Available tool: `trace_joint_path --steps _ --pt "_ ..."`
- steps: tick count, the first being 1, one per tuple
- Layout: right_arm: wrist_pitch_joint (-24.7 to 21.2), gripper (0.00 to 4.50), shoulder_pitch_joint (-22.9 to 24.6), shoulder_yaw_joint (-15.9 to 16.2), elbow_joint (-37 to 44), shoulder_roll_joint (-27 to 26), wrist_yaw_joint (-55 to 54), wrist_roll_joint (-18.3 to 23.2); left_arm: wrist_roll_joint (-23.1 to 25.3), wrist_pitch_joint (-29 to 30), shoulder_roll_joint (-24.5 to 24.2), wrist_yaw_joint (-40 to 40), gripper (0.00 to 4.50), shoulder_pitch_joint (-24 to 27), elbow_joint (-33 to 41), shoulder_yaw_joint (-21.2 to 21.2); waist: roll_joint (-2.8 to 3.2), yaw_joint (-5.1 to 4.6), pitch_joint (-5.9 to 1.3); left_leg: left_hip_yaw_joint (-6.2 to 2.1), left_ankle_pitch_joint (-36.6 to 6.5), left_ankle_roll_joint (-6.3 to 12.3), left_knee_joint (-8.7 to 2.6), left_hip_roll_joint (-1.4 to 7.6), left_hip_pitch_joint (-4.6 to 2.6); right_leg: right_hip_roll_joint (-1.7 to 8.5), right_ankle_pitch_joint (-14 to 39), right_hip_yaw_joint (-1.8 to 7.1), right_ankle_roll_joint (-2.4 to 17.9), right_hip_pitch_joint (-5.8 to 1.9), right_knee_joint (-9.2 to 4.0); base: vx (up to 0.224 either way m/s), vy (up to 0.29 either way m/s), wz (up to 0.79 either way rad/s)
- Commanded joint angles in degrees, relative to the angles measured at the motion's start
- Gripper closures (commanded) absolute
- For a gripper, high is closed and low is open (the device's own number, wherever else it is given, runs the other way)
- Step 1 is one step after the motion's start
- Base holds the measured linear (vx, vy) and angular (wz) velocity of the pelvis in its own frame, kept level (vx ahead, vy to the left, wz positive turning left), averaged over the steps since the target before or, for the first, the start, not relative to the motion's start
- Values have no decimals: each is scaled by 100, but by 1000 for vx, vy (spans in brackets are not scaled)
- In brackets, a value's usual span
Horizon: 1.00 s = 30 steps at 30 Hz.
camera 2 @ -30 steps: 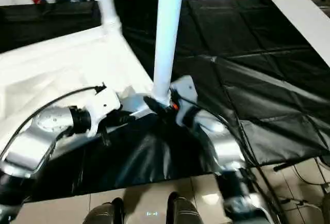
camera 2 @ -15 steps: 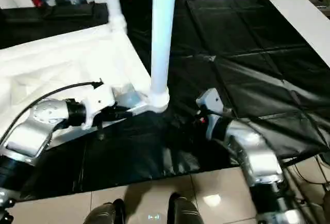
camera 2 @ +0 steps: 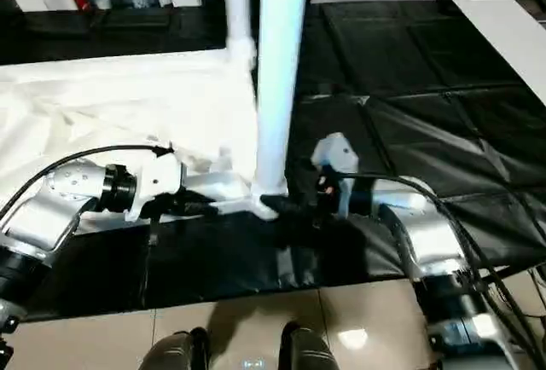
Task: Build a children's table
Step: Rotate leg to tighten
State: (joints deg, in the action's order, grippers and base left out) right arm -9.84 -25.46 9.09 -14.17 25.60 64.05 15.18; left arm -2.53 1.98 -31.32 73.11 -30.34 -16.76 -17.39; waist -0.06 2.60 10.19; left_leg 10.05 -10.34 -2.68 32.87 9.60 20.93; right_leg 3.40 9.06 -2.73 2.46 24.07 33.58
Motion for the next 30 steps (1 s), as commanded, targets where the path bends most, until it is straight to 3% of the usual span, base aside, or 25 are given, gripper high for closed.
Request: trace_joint_path --steps 1,7,16,22,25,30 --pt "65 36 -112 115 -120 43 182 -64 53 -209 59 374 450 -42 -22 -330 -27 -30 -589 -42 -392 719 -295 334 -64 460 910 301 1540 -359 -262 0 0 0" --pt "133 82 -308 218 -362 11 414 -105 46 -366 66 500 450 -107 -129 -419 -57 -12 -552 -47 -694 521 -289 322 -56 477 1587 314 1346 -337 -315 0 0 0" --pt "226 157 -396 303 -543 -3 594 -125 105 -544 56 564 450 -153 -324 -403 -62 -6 -577 -50 -536 576 -272 321 -39 468 1337 302 1364 -344 -275 0 0 0" --pt "198 173 -270 295 -544 -95 517 -101 106 -481 60 393 450 -168 -427 -343 -48 -8 -554 -57 -608 538 -284 324 -37 466 1428 295 1344 -338 -289 0 0 0" --pt "-91 175 -67 159 -394 -305 46 -31 25 -87 193 85 450 -145 -305 -206 -34 -7 -526 -58 -756 472 -297 325 -50 474 1642 299 1316 -328 -326 0 0 0" --pt "-252 178 324 -106 -265 -1103 -1695 -285 28 994 683 -956 450 -152 56 33 21 -63 -468 -102 -1164 148 -354 323 -65 485 2495 285 1077 -284 -411 0 0 0"
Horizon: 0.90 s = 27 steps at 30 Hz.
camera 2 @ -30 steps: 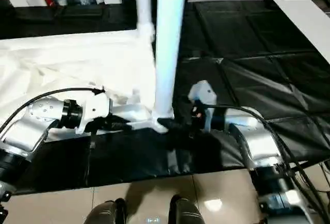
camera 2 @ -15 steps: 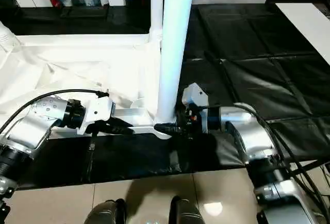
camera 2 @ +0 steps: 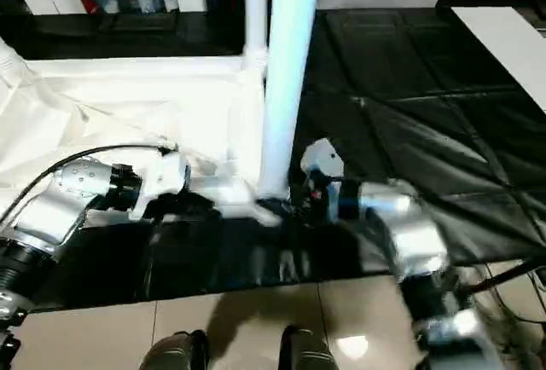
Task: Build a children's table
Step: Rotate leg to tighten
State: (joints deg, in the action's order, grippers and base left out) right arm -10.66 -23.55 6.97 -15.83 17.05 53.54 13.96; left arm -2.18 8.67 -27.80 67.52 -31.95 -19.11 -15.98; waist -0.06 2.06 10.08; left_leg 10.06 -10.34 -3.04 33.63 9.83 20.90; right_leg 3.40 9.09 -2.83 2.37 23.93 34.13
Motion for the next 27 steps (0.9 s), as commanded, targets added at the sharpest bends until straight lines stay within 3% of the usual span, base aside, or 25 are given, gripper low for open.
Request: trace_joint_path --steps 1,2,3,4,6,8,11,13,15,17,19,22,25,27 --pt "-168 178 144 98 -95 -279 -690 -165 -3 364 353 -438 450 6 298 -103 18 -25 -451 -107 -1251 156 -436 296 -69 482 2620 288 1052 -258 -489 0 0 0" --pt "-224 178 176 29 -99 -451 -973 -160 16 478 498 -664 450 -9 333 -69 -6 -55 -441 -131 -1386 129 -448 282 -58 491 2866 275 946 -280 -519 0 0 0" --pt "-249 178 185 -38 -143 -646 -1312 -189 39 654 678 -919 450 -20 390 -43 60 -57 -425 -145 -1439 112 -456 281 -45 498 2933 274 917 -273 -513 0 0 0" --pt "-236 178 192 -111 -203 -896 -1701 -221 116 856 889 -1217 450 -33 471 -46 41 -91 -420 -137 -1638 65 -455 288 -100 487 3067 274 865 -217 -575 0 0 0" --pt "-260 178 159 -259 -302 -1306 -2363 -260 278 1180 1240 -1714 450 -86 541 -41 49 -123 -424 -152 -1611 61 -473 282 -72 491 3019 267 828 -235 -572 0 0 0" --pt "-250 178 86 -393 -427 -1654 -2930 -281 413 1453 1594 -2234 450 -197 540 1 41 -153 -415 -144 -1687 89 -469 273 -94 480 3005 268 821 -205 -594 0 0 0" --pt "-300 178 19 -500 -499 -1889 -3374 -334 459 1687 1840 -2601 450 -289 570 28 47 -195 -422 -149 -1706 131 -468 247 -84 476 3080 256 728 -209 -622 0 0 0" --pt "-246 178 -123 -603 -650 -2043 -3766 -389 568 1733 2000 -2870 450 -377 564 5 44 -192 -425 -137 -1657 194 -473 251 -74 461 2845 269 718 -199 -617 0 0 0" --pt "-99 178 -219 -697 -744 -2121 -3806 -391 695 1667 2005 -2929 450 -391 569 -27 40 -200 -440 -132 -1620 220 -469 243 -58 465 2755 274 736 -212 -607 0 0 0" --pt "59 122 -223 -718 -742 -2079 -3671 -422 788 1581 1859 -2778 450 -324 626 -85 46 -189 -454 -127 -1522 265 -467 252 -47 472 2543 280 776 -223 -592 0 0 0" --pt "98 106 -199 -713 -729 -2017 -3573 -423 789 1551 1762 -2680 450 -275 651 -88 52 -182 -460 -122 -1438 304 -473 257 -31 465 2302 284 842 -235 -563 0 0 0" --pt "202 80 -90 -673 -586 -1773 -3318 -458 734 1470 1473 -2400 450 -106 731 -71 42 -194 -483 -115 -1232 388 -461 261 6 476 1977 288 984 -285 -518 0 0 0" --pt "449 57 102 -692 -245 -1263 -2628 -332 616 1089 1188 -2079 450 22 614 -30 29 -183 -506 -83 -1049 473 -436 253 -11 458 1740 298 1067 -295 -503 0 0 0" --pt "563 32 150 -754 -156 -1069 -2337 -248 573 960 1093 -1943 450 59 576 -7 7 -182 -515 -77 -846 573 -428 242 35 461 1525 296 1115 -334 -475 0 0 0"
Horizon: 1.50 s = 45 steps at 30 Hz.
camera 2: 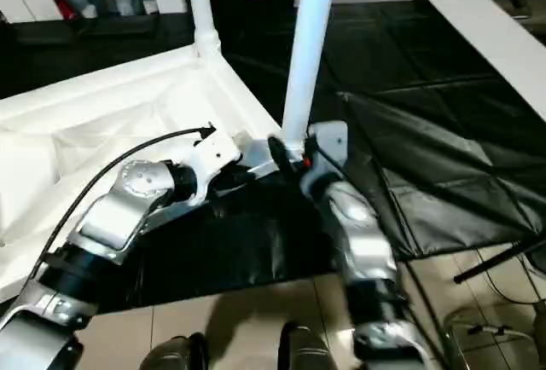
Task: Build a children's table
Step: Rotate leg to tighten
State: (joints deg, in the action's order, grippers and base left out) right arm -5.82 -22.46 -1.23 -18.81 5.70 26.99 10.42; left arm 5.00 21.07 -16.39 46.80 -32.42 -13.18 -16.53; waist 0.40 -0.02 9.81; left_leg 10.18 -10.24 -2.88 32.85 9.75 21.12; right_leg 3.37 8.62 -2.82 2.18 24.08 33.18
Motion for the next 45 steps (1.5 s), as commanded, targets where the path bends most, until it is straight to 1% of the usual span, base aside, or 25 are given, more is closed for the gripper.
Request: trace_joint_path --steps 1,3,4,5,6,7,9,10,13,14,15,17,19,20,21,22,25,30,31,33,34,35,37,42,45 --pt "120 23 88 -10 248 275 648 236 -192 -498 -159 306 450 143 -55 50 -37 32 -509 -85 -727 648 -332 254 11 465 1451 288 1182 -365 -366 0 0 0" --pt "65 13 144 -30 392 551 1137 388 -246 -614 -280 500 450 176 -96 45 -38 32 -511 -71 -585 751 -326 260 6 446 1206 281 1283 -362 -342 0 0 0" --pt "65 6 144 -30 392 551 1137 388 -246 -614 -280 500 450 176 -96 45 -38 40 -517 -69 -564 784 -321 254 3 444 1164 275 1300 -371 -343 0 0 0" --pt "-40 6 195 87 554 985 1826 475 -294 -855 -492 866 450 218 -144 -29 -33 48 -534 -67 -477 824 -309 254 -2 436 1006 272 1337 -375 -315 0 0 0" --pt "-74 6 204 127 592 1093 1994 500 -313 -917 -544 967 450 229 -152 -49 -28 55 -541 -74 -444 875 -303 248 -2 430 921 260 1363 -390 -307 0 0 0" --pt "-128 6 202 227 650 1339 2344 517 -382 -1049 -651 1212 450 250 -159 -76 -29 58 -529 -74 -396 959 -303 271 -1 431 756 255 1434 -380 -295 0 0 0" --pt "-138 6 193 271 660 1449 2496 525 -420 -1109 -690 1320 450 254 -167 -80 -27 53 -522 -73 -459 951 -306 285 -10 439 878 248 1480 -369 -298 0 0 0" --pt "-117 6 143 403 631 1686 2884 509 -521 -1256 -810 1632 450 248 -198 -124 -29 50 -522 -71 -477 940 -306 285 -12 437 935 247 1483 -366 -304 0 0 0" --pt "-62 6 28 592 525 1965 3413 455 -669 -1443 -1000 2149 450 241 -230 -194 -41 61 -516 -70 -603 900 -310 304 -36 442 1122 246 1504 -345 -314 0 0 0" --pt "-35 6 0 621 494 2002 3499 439 -690 -1473 -1028 2235 450 236 -244 -199 -38 66 -514 -71 -605 887 -311 301 -34 445 1144 246 1501 -350 -307 0 0 0" --pt "-46 6 -61 671 448 2058 3660 449 -687 -1558 -1090 2358 450 200 -306 -227 -56 75 -509 -64 -616 877 -312 307 -44 445 1174 251 1493 -338 -314 0 0 0" --pt "-65 6 -195 776 361 2136 3951 471 -665 -1792 -1209 2602 450 109 -435 -303 -45 96 -508 -67 -622 850 -314 316 -43 457 1244 251 1470 -342 -305 0 0 0" --pt "-45 6 -294 895 276 2192 4201 443 -617 -1938 -1265 2741 450 23 -534 -363 -55 125 -508 -58 -616 826 -312 329 -58 460 1250 257 1465 -330 -297 0 0 0" --pt "-29 23 -329 948 238 2216 4309 419 -600 -1989 -1281 2809 450 -11 -570 -387 -56 139 -510 -55 -600 837 -306 321 -57 454 1251 252 1472 -327 -298 0 0 0" --pt "-8 23 -365 1007 200 2231 4402 389 -592 -2019 -1299 2880 450 -41 -591 -409 -56 169 -520 -52 -550 836 -302 332 -56 464 1170 258 1488 -333 -283 0 0 0" --pt "-13 43 -434 1112 140 2257 4568 392 -603 -2068 -1326 2984 450 -92 -631 -435 -61 186 -531 -55 -481 845 -300 334 -57 459 1072 254 1511 -334 -259 0 0 0" --pt "-8 64 -513 1211 65 2286 4741 384 -609 -2130 -1333 3055 450 -158 -699 -444 -67 205 -543 -51 -357 900 -288 331 -45 462 897 252 1557 -345 -234 0 0 0" --pt "51 96 -626 1238 -84 2247 4838 360 -614 -2260 -1328 3121 450 -236 -848 -446 -79 209 -534 -54 -442 835 -288 324 -33 471 1079 252 1526 -350 -255 0 0 0" --pt "83 114 -660 1272 -144 2235 4882 347 -616 -2291 -1327 3131 450 -255 -883 -455 -113 198 -523 -51 -471 821 -291 322 -28 467 1138 250 1505 -345 -261 0 0 0" --pt "95 128 -667 1290 -166 2234 4911 345 -618 -2299 -1323 3138 450 -259 -896 -452 -91 204 -515 -57 -528 782 -292 326 -33 477 1294 253 1465 -340 -272 0 0 0" --pt "117 146 -666 1312 -183 2231 4938 343 -620 -2311 -1320 3151 450 -262 -910 -450 -96 203 -514 -55 -545 763 -293 328 -38 472 1329 254 1448 -335 -277 0 0 0" --pt "124 146 -662 1315 -186 2222 4940 348 -620 -2320 -1316 3150 450 -262 -922 -449 -98 205 -514 -54 -555 758 -293 326 -40 471 1344 254 1441 -334 -279 0 0 0" --pt "128 168 -657 1314 -186 2213 4937 351 -619 -2324 -1312 3148 450 -261 -930 -449 -97 204 -517 -58 -542 751 -295 328 -37 470 1349 253 1425 -335 -275 0 0 0" --pt "119 178 -556 1281 -143 2117 4807 328 -644 -2271 -1274 3056 450 -234 -944 -389 -94 203 -522 -60 -505 766 -291 326 -29 472 1268 252 1445 -340 -265 0 0 0" --pt "-16 178 -355 1154 -54 1864 4181 300 -704 -1889 -1158 2765 450 -162 -745 -278 -91 200 -503 -59 -606 699 -303 334 -37 481 1447 259 1419 -321 -293 0 0 0"
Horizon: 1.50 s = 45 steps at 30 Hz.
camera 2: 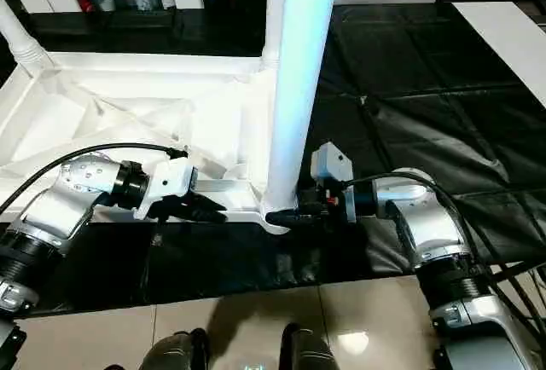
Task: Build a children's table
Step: Rotate leg to tighten
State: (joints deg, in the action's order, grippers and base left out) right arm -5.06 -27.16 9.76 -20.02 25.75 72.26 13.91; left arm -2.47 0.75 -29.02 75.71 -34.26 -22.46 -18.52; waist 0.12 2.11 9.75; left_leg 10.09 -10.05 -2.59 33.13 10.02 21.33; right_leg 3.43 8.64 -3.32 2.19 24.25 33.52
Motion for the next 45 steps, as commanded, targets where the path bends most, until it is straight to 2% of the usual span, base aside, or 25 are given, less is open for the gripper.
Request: trace_joint_path --steps 1,2,3,4,5,6,7,10,11,13,14,16,19,20,23,29,31,33,34,35,36,37,40,41,45 --pt "-142 178 180 -2 88 -253 -610 -60 46 260 144 -234 450 38 247 -55 -66 -25 -488 -53 -678 634 -341 314 -58 482 1533 312 1417 -333 -334 0 0 0" --pt "-258 178 237 -75 80 -403 -975 -87 68 415 198 -388 450 54 320 -30 -53 -40 -477 -64 -830 539 -356 301 -66 480 1826 303 1357 -325 -364 0 0 0" --pt "-276 178 282 -108 100 -510 -1189 -110 100 528 262 -545 450 58 365 -10 -70 -45 -471 -73 -887 486 -365 294 -70 478 1989 292 1297 -328 -389 0 0 0" --pt "-511 179 466 -278 217 -1079 -2297 -206 177 1144 620 -1268 450 97 640 99 -62 -78 -440 -82 -971 322 -387 306 -62 482 2324 306 1136 -327 -411 0 0 0" --pt "-518 179 473 -287 223 -1107 -2348 -209 180 1177 638 -1300 450 99 655 104 -50 -81 -432 -83 -1034 276 -390 311 -88 488 2432 306 1129 -292 -435 0 0 0" --pt "-546 179 501 -318 248 -1215 -2541 -222 189 1301 704 -1420 450 107 713 121 -61 -108 -432 -108 -1177 198 -401 281 -83 498 2740 283 1036 -316 -463 0 0 0" --pt "-619 180 536 -392 270 -1449 -2903 -211 237 1381 785 -1579 450 114 769 129 -68 -120 -450 -120 -1182 185 -403 272 -69 498 2787 276 988 -336 -463 0 0 0" --pt "-722 180 556 -511 246 -1800 -3486 -232 317 1783 1102 -2086 450 104 896 183 -54 -198 -465 -108 -1142 201 -394 273 -75 477 2519 289 999 -309 -463 0 0 0" --pt "-731 180 519 -641 159 -2225 -4145 -302 454 2123 1500 -2722 450 39 942 251 -50 -214 -462 -92 -1109 238 -395 284 -73 477 2350 304 1061 -293 -461 0 0 0" --pt "-740 180 466 -721 86 -2543 -4683 -374 573 2360 1830 -3256 450 -44 935 307 -63 -213 -467 -84 -1097 228 -384 267 -86 470 2349 299 1081 -283 -472 0 0 0" --pt "-729 180 441 -728 52 -2624 -4826 -403 610 2407 1927 -3420 450 -72 921 327 -34 -183 -475 -97 -1021 254 -385 254 -73 475 2286 293 1066 -304 -467 0 0 0" --pt "-753 180 358 -784 -50 -2847 -5384 -602 775 2596 2248 -3853 450 -123 979 340 -44 -204 -477 -86 -984 286 -384 258 -65 455 2048 299 1082 -298 -458 0 0 0" --pt "-686 180 327 -785 -61 -2968 -5582 -648 879 2646 2350 -4001 450 -132 1055 261 -48 -184 -505 -78 -888 350 -374 249 -61 454 1810 302 1106 -318 -437 0 0 0" --pt "-622 146 354 -790 -20 -2958 -5549 -640 896 2584 2285 -3947 450 -103 1068 218 -40 -180 -521 -74 -835 399 -365 238 -49 450 1668 302 1120 -341 -419 0 0 0" --pt "-550 125 395 -888 65 -2897 -5425 -615 958 2402 2075 -3752 450 -17 1041 158 -23 -174 -527 -71 -768 490 -363 235 -41 449 1523 294 1149 -350 -415 0 0 0" --pt "-355 66 459 -929 225 -2447 -5004 -601 953 2120 1704 -3402 450 92 939 201 -27 -204 -524 -91 -896 435 -369 242 -25 444 1774 273 1082 -369 -431 0 0 0" --pt "-223 53 483 -933 318 -2150 -4640 -558 897 1961 1536 -3192 450 140 908 201 -45 -206 -529 -88 -857 452 -359 236 -26 443 1669 273 1122 -389 -430 0 0 0" --pt "-63 32 506 -892 402 -1743 -4045 -500 756 1659 1335 -2830 450 202 891 174 -27 -202 -528 -84 -878 516 -350 240 -33 462 1664 277 1153 -378 -438 0 0 0" --pt "145 22 498 -827 360 -1485 -3820 -628 705 1420 1222 -2664 450 232 855 151 -41 -202 -548 -82 -735 588 -333 234 -10 451 1480 275 1191 -400 -407 0 0 0" --pt "253 22 482 -798 320 -1301 -3576 -667 647 1213 1136 -2510 450 252 812 137 -59 -222 -541 -71 -704 615 -331 236 0 449 1424 282 1205 -399 -398 0 0 0" --pt "314 22 455 -807 278 -1174 -3390 -661 615 1107 1065 -2397 450 261 768 129 -42 -205 -551 -71 -678 664 -324 238 -16 445 1369 276 1235 -392 -387 0 0 0" --pt "303 22 395 -840 269 -976 -2963 -503 551 833 902 -2081 450 281 678 81 -48 -207 -542 -67 -660 679 -327 247 -20 441 1332 280 1260 -384 -384 0 0 0" --pt "279 22 349 -823 303 -828 -2587 -356 484 728 785 -1811 450 296 622 56 -46 -179 -529 -60 -716 757 -332 257 -41 442 1382 278 1327 -365 -383 0 0 0" --pt "286 22 336 -752 324 -726 -2334 -320 423 672 736 -1647 450 298 598 58 -64 -178 -530 -64 -740 759 -330 253 -36 445 1417 271 1320 -378 -382 0 0 0" --pt "346 22 264 -421 286 -334 -1409 -237 261 356 486 -1008 450 239 382 39 -57 -150 -528 -67 -702 782 -338 283 -58 451 1373 275 1374 -364 -359 0 0 0"
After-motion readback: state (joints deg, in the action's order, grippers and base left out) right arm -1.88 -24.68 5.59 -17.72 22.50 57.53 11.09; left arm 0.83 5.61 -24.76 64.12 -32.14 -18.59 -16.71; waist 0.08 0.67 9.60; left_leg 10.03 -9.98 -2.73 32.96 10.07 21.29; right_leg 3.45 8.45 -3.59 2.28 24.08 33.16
